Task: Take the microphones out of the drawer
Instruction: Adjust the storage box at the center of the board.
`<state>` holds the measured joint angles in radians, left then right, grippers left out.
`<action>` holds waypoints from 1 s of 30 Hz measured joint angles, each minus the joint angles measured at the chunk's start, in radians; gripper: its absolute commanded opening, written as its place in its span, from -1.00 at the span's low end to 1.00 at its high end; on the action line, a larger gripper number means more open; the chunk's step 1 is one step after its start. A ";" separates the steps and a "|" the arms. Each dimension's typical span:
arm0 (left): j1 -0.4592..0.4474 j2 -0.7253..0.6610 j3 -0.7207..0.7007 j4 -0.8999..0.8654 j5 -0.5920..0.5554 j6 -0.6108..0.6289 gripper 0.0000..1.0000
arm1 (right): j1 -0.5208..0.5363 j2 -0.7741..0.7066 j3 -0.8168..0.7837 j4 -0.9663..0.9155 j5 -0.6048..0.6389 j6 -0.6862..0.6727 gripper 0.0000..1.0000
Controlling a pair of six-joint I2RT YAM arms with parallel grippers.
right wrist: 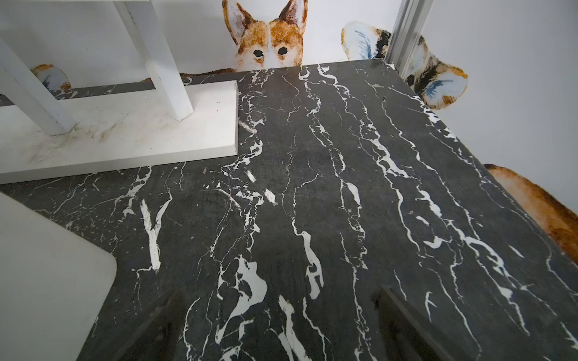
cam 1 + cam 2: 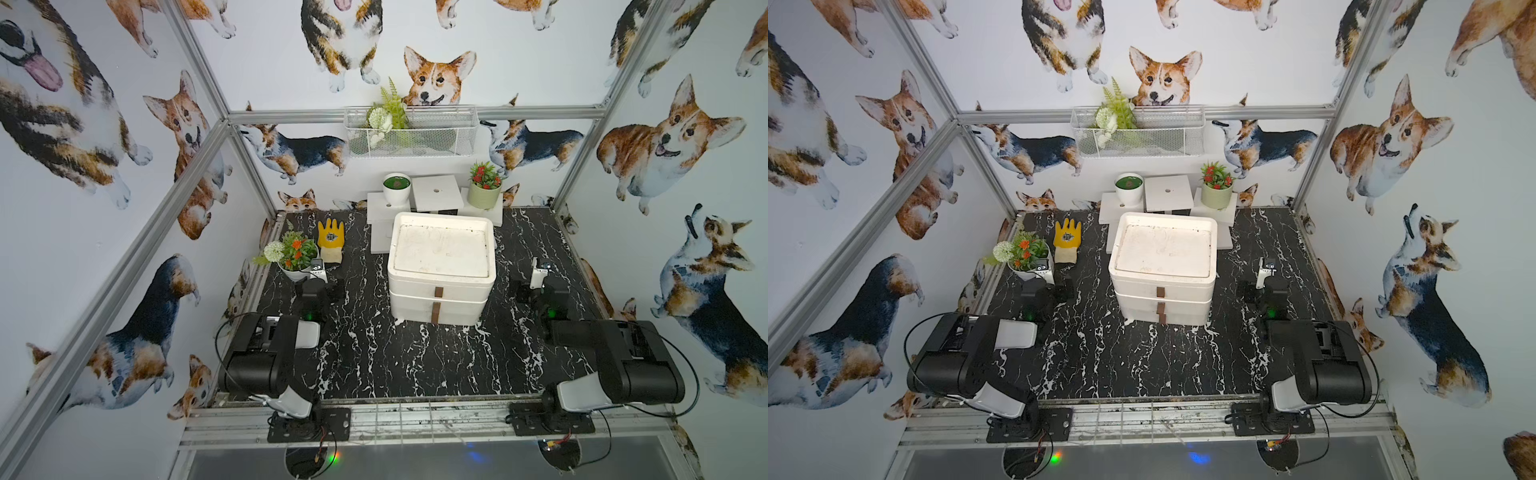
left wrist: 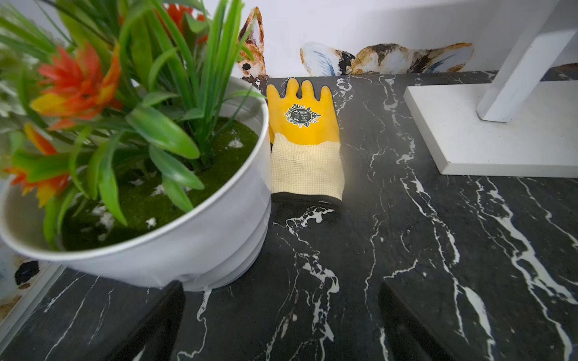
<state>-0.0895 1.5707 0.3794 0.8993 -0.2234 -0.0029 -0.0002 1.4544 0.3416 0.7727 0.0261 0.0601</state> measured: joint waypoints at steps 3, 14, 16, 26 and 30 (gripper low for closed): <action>-0.003 0.000 0.000 0.000 0.000 0.000 1.00 | 0.000 0.000 0.000 0.000 0.000 0.000 0.99; -0.003 0.000 0.000 0.000 -0.003 0.002 1.00 | 0.000 0.000 0.000 0.000 0.000 0.000 1.00; -0.003 0.000 0.000 0.000 -0.003 0.002 1.00 | 0.000 0.000 0.000 0.000 0.000 0.000 1.00; -0.005 -0.011 -0.011 0.008 -0.023 0.002 1.00 | 0.000 -0.072 -0.001 -0.023 0.025 0.014 1.00; -0.005 -0.008 -0.008 0.006 -0.036 0.000 1.00 | 0.000 -0.072 0.013 -0.037 0.030 0.018 1.00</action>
<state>-0.0948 1.5627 0.3717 0.9051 -0.2592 -0.0032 -0.0002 1.3819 0.3542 0.7357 0.0563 0.0784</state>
